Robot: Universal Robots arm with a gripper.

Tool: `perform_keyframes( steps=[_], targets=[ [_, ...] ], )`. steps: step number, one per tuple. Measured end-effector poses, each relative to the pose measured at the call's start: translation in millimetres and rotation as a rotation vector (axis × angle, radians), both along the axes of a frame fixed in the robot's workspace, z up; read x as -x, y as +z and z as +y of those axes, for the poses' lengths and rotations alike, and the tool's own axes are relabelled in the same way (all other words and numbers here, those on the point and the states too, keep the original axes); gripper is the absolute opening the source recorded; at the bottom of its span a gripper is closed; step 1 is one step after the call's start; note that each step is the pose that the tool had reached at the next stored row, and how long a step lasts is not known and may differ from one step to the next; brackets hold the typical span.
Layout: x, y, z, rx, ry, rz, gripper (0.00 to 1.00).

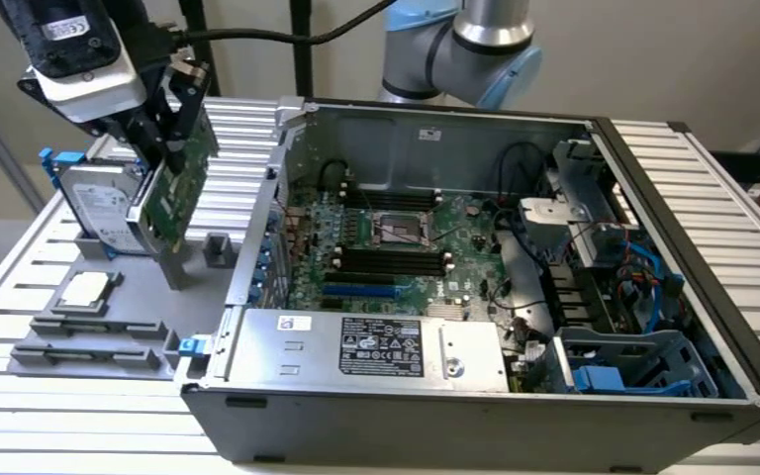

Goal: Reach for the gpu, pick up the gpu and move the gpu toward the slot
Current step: 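Pick up the gpu and move the gpu toward the slot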

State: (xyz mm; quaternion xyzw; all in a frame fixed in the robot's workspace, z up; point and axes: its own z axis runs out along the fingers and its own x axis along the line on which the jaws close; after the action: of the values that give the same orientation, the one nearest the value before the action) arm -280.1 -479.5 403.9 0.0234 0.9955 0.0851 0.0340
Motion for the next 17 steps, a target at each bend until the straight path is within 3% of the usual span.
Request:
perform_keyframes(
  steps=[5,10,13,17],
  targets=[
    [-16.9,16.0,-3.9,-0.0128,0.000,0.0017,0.26],
    [-36.4,28.3,-5.7,-0.0247,0.000,0.0073,0.26],
    [-47.6,31.6,-6.9,-0.0266,0.000,0.0157,0.26],
    [-63.0,32.4,-8.7,-0.0266,0.000,0.0328,0.26]
  ],
)
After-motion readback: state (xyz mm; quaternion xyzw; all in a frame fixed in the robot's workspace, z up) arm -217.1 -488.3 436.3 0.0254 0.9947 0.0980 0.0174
